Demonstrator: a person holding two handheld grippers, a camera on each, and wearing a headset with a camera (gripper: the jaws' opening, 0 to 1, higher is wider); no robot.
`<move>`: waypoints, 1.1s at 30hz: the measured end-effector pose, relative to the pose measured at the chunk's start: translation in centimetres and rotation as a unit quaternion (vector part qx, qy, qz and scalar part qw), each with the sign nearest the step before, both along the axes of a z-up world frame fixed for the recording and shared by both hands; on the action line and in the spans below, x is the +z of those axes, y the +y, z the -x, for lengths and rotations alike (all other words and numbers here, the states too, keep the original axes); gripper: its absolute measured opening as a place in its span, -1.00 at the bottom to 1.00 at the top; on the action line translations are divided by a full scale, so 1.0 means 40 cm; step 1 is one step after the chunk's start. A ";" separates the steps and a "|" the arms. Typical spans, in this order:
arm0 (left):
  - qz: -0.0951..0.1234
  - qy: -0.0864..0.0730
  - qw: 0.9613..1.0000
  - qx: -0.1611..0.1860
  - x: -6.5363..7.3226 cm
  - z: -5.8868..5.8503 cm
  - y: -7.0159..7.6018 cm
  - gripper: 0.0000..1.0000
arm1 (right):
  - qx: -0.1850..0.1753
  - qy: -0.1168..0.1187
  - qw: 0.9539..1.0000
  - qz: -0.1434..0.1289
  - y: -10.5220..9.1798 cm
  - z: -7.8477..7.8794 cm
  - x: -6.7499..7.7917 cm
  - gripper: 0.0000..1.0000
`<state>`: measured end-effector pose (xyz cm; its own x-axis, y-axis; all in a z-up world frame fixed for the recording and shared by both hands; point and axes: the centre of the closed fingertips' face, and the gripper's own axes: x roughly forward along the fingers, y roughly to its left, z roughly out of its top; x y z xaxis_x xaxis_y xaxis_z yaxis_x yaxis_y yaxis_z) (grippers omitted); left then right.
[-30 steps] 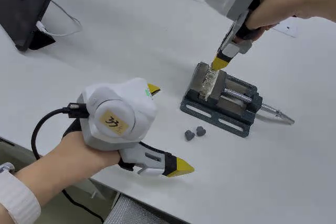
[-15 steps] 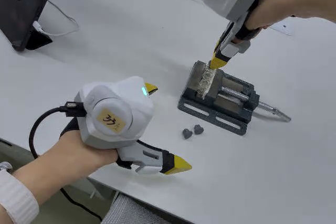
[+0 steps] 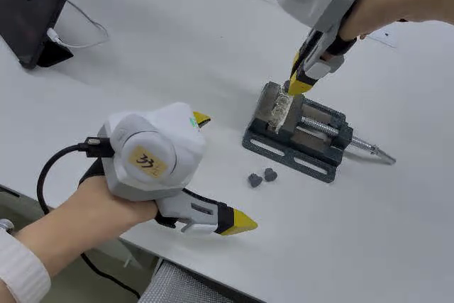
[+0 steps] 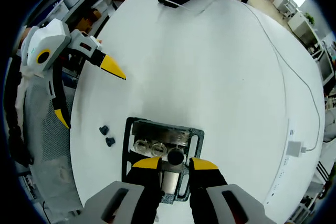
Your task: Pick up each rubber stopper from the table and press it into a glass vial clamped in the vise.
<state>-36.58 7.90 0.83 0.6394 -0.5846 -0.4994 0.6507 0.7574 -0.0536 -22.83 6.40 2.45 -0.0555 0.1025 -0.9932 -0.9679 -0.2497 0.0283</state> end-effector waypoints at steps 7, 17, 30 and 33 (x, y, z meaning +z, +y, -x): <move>0.000 0.002 1.000 -0.001 -0.004 -0.003 0.006 0.97 | -0.004 0.022 1.000 -0.017 -0.001 -0.014 0.025 -0.73; -0.003 0.002 1.000 0.000 -0.002 -0.014 0.021 0.97 | -0.032 0.059 0.997 -0.049 0.019 0.022 0.050 -0.89; -0.003 0.011 1.000 -0.002 -0.016 -0.005 0.019 0.97 | -0.026 0.060 0.997 -0.043 0.016 0.023 0.027 -1.00; -0.002 0.013 1.000 -0.003 -0.019 -0.003 0.019 0.97 | -0.016 0.056 0.997 -0.042 0.017 0.024 0.023 -0.98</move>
